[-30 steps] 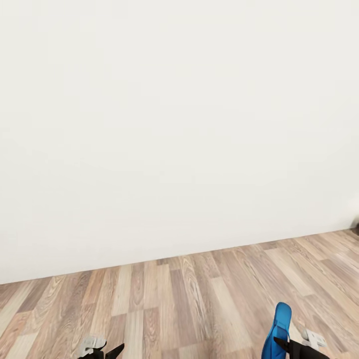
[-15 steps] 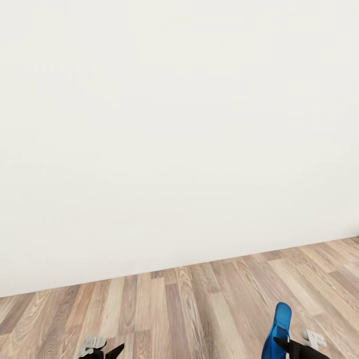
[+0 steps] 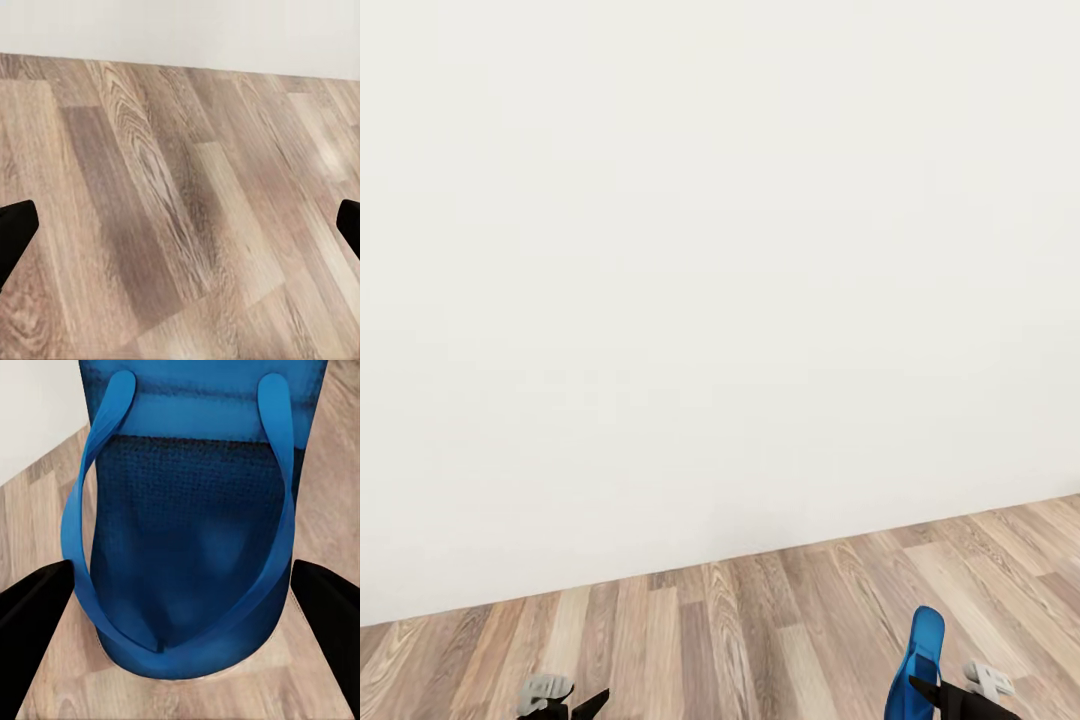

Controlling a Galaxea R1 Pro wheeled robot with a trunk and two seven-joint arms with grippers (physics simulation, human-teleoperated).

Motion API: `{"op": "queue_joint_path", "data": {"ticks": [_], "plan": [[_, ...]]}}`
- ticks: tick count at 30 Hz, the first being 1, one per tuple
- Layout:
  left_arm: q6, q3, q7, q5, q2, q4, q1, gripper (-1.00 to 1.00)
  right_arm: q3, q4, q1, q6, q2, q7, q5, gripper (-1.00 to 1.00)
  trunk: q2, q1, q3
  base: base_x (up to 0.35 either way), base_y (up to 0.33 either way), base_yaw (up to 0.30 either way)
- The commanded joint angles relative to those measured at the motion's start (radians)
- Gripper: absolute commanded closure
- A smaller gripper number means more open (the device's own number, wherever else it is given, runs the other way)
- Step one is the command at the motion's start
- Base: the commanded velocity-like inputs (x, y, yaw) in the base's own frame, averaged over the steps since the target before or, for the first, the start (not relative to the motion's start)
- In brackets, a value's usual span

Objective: In the bedroom, move the book from the bed onto either nightstand, and place the two sandals side by side next to the bed.

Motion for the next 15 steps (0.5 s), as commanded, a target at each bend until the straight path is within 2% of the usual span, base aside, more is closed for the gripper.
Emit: {"op": "queue_joint_path", "data": {"ticks": [1, 11, 15], "plan": [[0.005, 0.001, -0.005, 0.005, 0.000, 0.000, -0.001, -1.00, -0.007, -0.001, -0.001, 0.010, 0.001, 0.006, -0.004, 1.00, 0.000, 0.000, -0.001, 0.313, -0.105, 0.000], [0.005, 0.002, -0.005, 0.005, 0.000, 0.000, -0.001, -1.00, -0.007, -0.001, -0.001, 0.010, 0.000, 0.010, -0.004, 1.00, 0.000, 0.000, -0.001, 0.310, -0.107, 0.000], [0.005, 0.003, -0.005, 0.005, 0.001, 0.000, -0.001, -1.00, -0.007, -0.001, -0.001, 0.010, 0.000, 0.011, -0.004, 1.00, 0.000, 0.000, -0.001, 0.152, -0.059, 0.029]]}}
